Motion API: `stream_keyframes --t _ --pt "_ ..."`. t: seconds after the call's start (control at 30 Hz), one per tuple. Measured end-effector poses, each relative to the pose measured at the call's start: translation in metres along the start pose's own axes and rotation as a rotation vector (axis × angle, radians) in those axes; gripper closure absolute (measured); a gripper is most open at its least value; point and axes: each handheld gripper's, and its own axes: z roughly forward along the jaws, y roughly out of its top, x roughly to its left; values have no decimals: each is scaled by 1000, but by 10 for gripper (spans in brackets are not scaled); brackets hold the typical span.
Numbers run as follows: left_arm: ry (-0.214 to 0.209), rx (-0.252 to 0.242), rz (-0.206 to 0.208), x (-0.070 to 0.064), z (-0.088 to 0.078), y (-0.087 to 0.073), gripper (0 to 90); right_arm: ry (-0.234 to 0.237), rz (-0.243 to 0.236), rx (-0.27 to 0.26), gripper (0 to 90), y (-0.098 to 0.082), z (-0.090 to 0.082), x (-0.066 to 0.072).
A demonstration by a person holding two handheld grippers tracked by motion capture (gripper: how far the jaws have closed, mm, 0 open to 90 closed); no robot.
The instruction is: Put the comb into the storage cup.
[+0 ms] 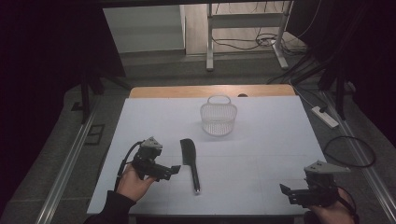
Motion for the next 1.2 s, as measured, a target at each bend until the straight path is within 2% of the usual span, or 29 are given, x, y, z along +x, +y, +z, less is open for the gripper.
stream_keyframes --t 0.43,1.2 --pt "-10 22 58 -6 16 18 0 2 -1 4 0 0 0 0" --pt "-38 27 85 -16 40 44 0 3 -1 7 0 0 1 0"
